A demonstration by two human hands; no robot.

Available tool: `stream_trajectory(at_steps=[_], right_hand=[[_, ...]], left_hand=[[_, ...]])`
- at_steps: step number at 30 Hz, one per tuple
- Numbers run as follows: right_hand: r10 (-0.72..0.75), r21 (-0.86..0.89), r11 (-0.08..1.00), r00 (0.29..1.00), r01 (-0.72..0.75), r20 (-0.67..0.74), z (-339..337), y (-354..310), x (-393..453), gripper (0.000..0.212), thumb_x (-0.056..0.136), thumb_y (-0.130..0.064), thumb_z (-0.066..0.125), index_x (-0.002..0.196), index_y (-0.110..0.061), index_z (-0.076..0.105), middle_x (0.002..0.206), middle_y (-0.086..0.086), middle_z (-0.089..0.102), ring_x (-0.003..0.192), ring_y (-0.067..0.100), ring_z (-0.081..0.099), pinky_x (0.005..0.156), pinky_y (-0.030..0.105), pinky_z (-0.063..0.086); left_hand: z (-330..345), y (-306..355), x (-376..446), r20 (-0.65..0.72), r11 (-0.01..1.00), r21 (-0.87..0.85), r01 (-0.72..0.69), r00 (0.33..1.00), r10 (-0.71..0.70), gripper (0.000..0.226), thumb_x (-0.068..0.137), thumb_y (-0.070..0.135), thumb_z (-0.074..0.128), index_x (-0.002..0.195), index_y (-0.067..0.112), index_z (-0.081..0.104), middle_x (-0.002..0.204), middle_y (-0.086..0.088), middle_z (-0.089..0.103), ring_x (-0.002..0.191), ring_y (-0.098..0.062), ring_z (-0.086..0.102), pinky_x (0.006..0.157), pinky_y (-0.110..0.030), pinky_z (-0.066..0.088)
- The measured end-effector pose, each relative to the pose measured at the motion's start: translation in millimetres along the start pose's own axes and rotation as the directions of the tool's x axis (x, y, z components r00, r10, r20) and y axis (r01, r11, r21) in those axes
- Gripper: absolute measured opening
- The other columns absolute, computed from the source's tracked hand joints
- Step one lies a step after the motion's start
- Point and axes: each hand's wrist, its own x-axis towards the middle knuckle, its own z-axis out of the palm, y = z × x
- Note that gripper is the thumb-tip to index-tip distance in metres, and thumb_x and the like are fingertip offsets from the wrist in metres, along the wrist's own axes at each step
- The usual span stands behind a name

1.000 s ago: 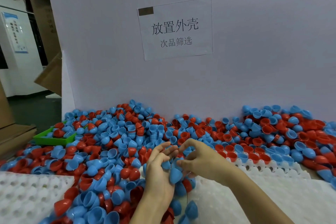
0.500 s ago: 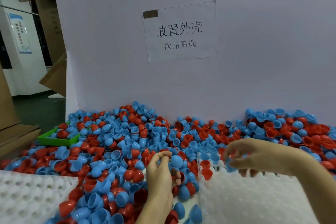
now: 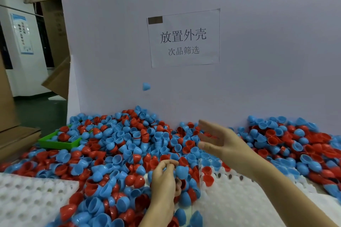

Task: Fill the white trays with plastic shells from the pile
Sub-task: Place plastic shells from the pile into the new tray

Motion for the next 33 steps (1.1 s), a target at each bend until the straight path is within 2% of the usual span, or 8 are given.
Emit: stream_trajectory(at_steps=[5,10,13,18,21,26,30,33], right_hand=[[0.12,-0.276,0.956,0.99,-0.096,0.072,11.5,20.4,-11.1,0.038,0.097,-0.027,0.061,0.135,-0.035,0.056,0.135,-0.02,0.057,0.114,0.0,0.06,0.102,0.028,0.051],[0.125,-0.253,0.962,0.989,-0.102,0.077,18.7,31.1,-12.4,0.015,0.097,-0.032,0.062,0.109,-0.034,0.07,0.102,-0.014,0.071,0.087,0.004,0.07,0.077,0.027,0.061],[0.083,-0.351,0.934,0.996,-0.068,0.026,18.6,37.3,-9.3,0.009,0.096,-0.03,0.064,0.101,-0.036,0.068,0.102,-0.016,0.068,0.089,0.004,0.067,0.082,0.024,0.058],[0.056,-0.395,0.915,0.995,-0.086,-0.087,20.0,42.8,-4.5,0.017,0.099,-0.035,0.057,0.112,-0.031,0.068,0.102,-0.02,0.065,0.089,0.0,0.063,0.073,0.015,0.053],[0.063,-0.39,0.916,0.995,-0.09,-0.082,20.4,44.3,-4.3,0.018,0.099,-0.035,0.057,0.111,-0.029,0.069,0.095,-0.021,0.065,0.084,0.0,0.064,0.068,0.014,0.053],[0.084,-0.432,0.898,0.996,-0.084,-0.02,13.7,40.9,-6.9,0.022,0.101,-0.017,0.054,0.112,-0.018,0.073,0.081,-0.024,0.063,0.074,-0.003,0.066,0.068,0.013,0.053],[0.084,-0.429,0.903,0.988,-0.02,0.132,5.0,30.7,-13.4,0.022,0.101,-0.014,0.055,0.106,-0.019,0.076,0.065,-0.035,0.062,0.062,-0.01,0.061,0.061,0.011,0.048],[0.023,-0.392,0.92,0.998,0.002,0.058,5.2,27.5,-13.3,0.017,0.098,-0.02,0.061,0.1,-0.031,0.074,0.071,-0.015,0.07,0.063,0.006,0.063,0.063,0.018,0.053]], left_hand=[[6.4,1.0,-1.7,0.106,0.995,-0.096,0.032,0.994,-0.021,0.021,0.097,0.011,0.049,0.089,0.005,0.067,0.055,-0.009,0.049,0.041,-0.015,0.039,0.037,-0.018,0.023],[8.1,-4.3,-3.4,0.226,0.989,-0.149,0.005,0.974,0.03,0.029,0.093,-0.001,0.04,0.099,0.003,0.068,0.079,-0.017,0.057,0.073,-0.029,0.053,0.055,-0.033,0.041],[7.1,-6.1,-2.5,0.214,0.987,-0.116,-0.111,0.968,0.134,0.023,0.094,-0.006,0.053,0.097,0.009,0.069,0.08,-0.01,0.062,0.071,-0.02,0.06,0.057,-0.027,0.049],[4.6,-10.5,-3.0,0.238,0.929,0.09,-0.358,0.914,0.329,0.034,0.082,-0.008,0.074,0.1,0.02,0.067,0.095,0.007,0.071,0.097,-0.006,0.068,0.083,-0.021,0.055],[5.7,-9.4,-5.8,0.283,0.906,0.127,-0.404,0.89,0.358,0.043,0.079,-0.014,0.075,0.103,0.019,0.063,0.099,0.003,0.07,0.1,-0.004,0.068,0.08,-0.015,0.054],[7.1,-8.3,-5.9,0.24,0.94,0.037,-0.339,0.916,0.321,0.039,0.084,-0.009,0.072,0.108,0.018,0.058,0.108,-0.004,0.069,0.098,-0.01,0.072,0.076,-0.019,0.056],[8.1,-5.2,-5.1,0.174,0.971,-0.123,-0.205,0.959,0.224,0.018,0.098,0.002,0.058,0.109,0.015,0.065,0.096,-0.005,0.077,0.091,-0.017,0.075,0.075,-0.028,0.057],[9.0,-1.7,-6.8,0.189,0.971,-0.21,-0.119,0.969,0.159,0.022,0.102,0.003,0.051,0.108,0.013,0.069,0.091,-0.007,0.077,0.083,-0.018,0.075,0.067,-0.026,0.057]])
